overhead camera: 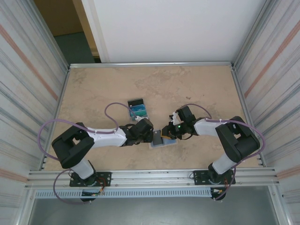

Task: Take the credit cards out of the card holder

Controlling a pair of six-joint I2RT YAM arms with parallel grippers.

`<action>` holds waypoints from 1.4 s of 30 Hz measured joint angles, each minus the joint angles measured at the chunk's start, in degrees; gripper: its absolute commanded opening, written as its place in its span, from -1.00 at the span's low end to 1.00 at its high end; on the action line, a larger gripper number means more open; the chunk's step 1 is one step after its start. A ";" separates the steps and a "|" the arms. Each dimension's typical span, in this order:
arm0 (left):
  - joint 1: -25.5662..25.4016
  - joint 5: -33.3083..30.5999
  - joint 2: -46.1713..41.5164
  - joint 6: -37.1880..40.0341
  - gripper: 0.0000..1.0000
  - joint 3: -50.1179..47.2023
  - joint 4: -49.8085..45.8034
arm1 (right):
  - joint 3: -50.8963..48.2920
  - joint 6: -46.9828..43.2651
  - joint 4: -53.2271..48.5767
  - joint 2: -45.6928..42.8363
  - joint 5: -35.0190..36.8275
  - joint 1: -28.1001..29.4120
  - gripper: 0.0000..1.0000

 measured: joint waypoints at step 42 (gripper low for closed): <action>0.02 -0.22 0.00 0.20 -0.63 0.72 -3.10 | 1.77 -7.08 -5.09 0.79 3.48 -1.88 -1.00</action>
